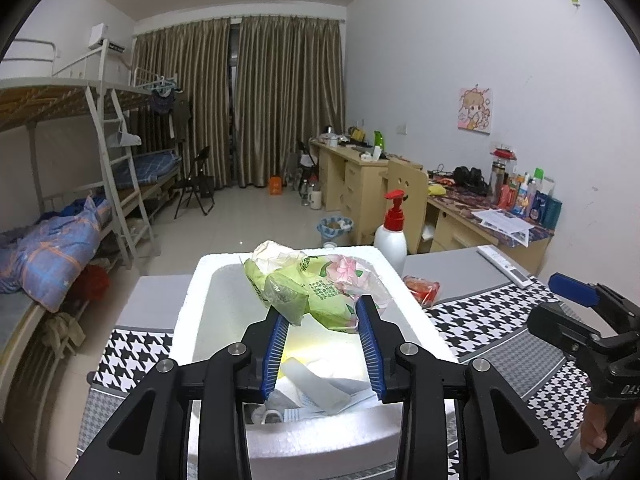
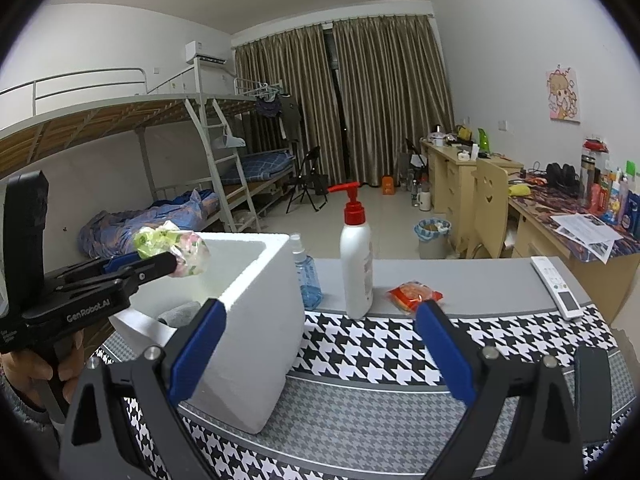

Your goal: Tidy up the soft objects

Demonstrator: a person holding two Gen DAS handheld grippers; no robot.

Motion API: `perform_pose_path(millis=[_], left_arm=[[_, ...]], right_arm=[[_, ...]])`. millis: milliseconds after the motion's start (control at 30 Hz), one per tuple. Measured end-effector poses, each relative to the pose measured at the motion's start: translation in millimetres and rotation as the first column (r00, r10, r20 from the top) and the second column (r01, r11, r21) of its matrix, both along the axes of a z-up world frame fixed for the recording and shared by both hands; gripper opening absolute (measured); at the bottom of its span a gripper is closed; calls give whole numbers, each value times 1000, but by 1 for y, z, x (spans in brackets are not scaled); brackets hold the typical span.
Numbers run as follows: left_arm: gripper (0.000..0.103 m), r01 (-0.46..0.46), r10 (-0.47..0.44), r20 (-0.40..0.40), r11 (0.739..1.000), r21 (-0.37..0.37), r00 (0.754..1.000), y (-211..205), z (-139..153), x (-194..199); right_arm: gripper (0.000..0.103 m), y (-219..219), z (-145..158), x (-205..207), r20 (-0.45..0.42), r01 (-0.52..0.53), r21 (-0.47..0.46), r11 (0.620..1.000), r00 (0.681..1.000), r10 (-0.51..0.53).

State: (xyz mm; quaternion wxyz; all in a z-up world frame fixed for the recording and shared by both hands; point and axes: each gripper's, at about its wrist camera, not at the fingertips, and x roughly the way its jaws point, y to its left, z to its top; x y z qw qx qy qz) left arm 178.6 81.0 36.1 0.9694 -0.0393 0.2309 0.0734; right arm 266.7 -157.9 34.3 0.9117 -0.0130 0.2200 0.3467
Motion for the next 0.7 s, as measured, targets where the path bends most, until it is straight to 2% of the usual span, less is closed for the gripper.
perform_pose_path(millis=[33, 100, 167, 400, 467, 700], left_arm=[[45, -3, 3, -6, 1000, -3, 1000, 1, -1, 2], [64, -15, 15, -11, 1000, -7, 1000, 3, -1, 4], [76, -35, 35, -4, 999, 1, 999, 3, -1, 3], [98, -33, 32, 24, 999, 17, 999, -2, 1, -4], [102, -30, 29, 43, 999, 20, 999, -4, 3, -8], [102, -21, 19, 76, 999, 26, 997, -9, 10, -21]], right_arm=[[98, 0, 0, 1, -2, 4, 2, 1000, 1000, -4], [98, -3, 0, 2, -8, 14, 7, 1000, 1000, -14], [98, -5, 1, 3, -9, 23, 13, 1000, 1000, -23], [98, -8, 1, 3, -15, 21, 15, 1000, 1000, -21], [98, -9, 2, 1, -11, 23, 13, 1000, 1000, -22], [98, -12, 5, -6, -3, 20, 19, 1000, 1000, -20]])
